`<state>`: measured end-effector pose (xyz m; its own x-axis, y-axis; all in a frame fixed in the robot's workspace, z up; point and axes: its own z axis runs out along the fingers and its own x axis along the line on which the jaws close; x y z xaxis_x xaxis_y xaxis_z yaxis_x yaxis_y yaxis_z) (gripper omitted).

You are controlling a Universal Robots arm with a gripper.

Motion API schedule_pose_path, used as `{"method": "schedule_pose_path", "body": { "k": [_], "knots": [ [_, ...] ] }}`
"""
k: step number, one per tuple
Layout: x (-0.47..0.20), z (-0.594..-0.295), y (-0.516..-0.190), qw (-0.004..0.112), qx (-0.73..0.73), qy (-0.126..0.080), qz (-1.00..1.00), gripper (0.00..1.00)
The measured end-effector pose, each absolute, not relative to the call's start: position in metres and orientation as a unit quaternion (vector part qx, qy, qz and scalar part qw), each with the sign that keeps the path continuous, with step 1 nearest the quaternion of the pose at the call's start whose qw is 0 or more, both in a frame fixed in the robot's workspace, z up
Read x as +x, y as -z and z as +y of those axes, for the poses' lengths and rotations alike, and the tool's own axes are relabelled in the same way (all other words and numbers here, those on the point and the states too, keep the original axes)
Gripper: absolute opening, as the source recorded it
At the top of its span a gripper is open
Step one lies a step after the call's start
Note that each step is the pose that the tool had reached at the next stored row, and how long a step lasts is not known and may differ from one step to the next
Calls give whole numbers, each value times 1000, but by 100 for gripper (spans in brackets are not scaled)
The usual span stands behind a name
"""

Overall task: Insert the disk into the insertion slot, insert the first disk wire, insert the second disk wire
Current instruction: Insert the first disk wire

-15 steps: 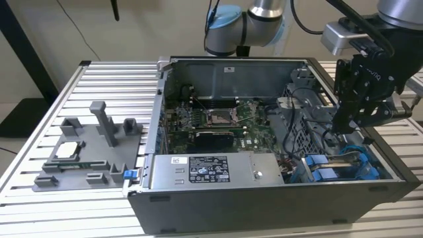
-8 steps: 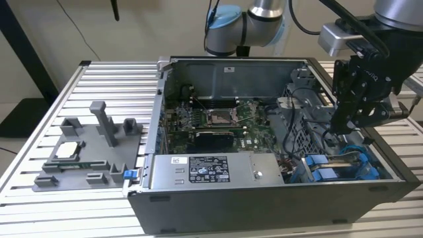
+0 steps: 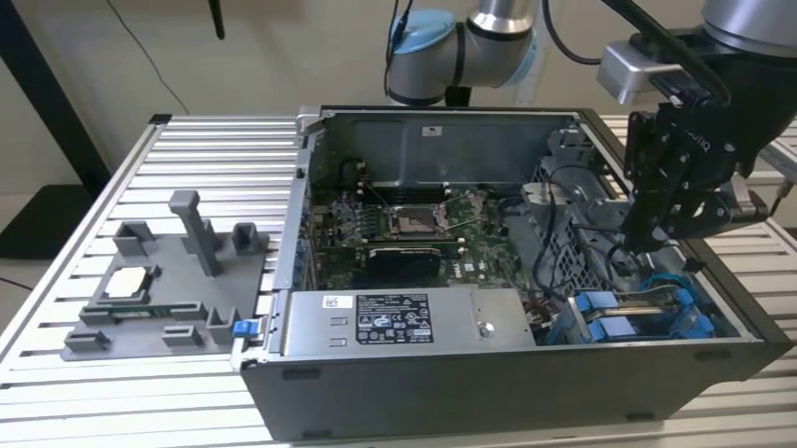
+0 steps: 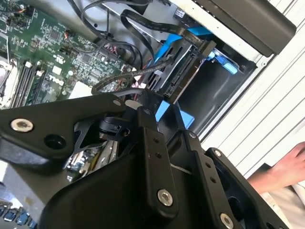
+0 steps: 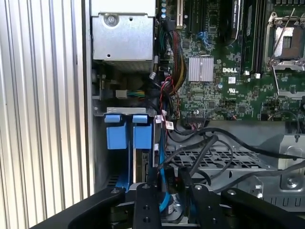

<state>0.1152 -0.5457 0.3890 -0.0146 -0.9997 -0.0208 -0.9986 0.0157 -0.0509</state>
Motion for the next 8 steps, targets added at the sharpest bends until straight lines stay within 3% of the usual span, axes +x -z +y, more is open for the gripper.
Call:
{"method": "schedule_pose_path", "body": {
  "k": [6,7,8],
  "knots": [
    [115,-546,-387,26,-701,10,712,100],
    [115,-546,-387,27,-701,9,712,0],
    [115,-546,-387,27,-701,9,712,0]
  ]
}}
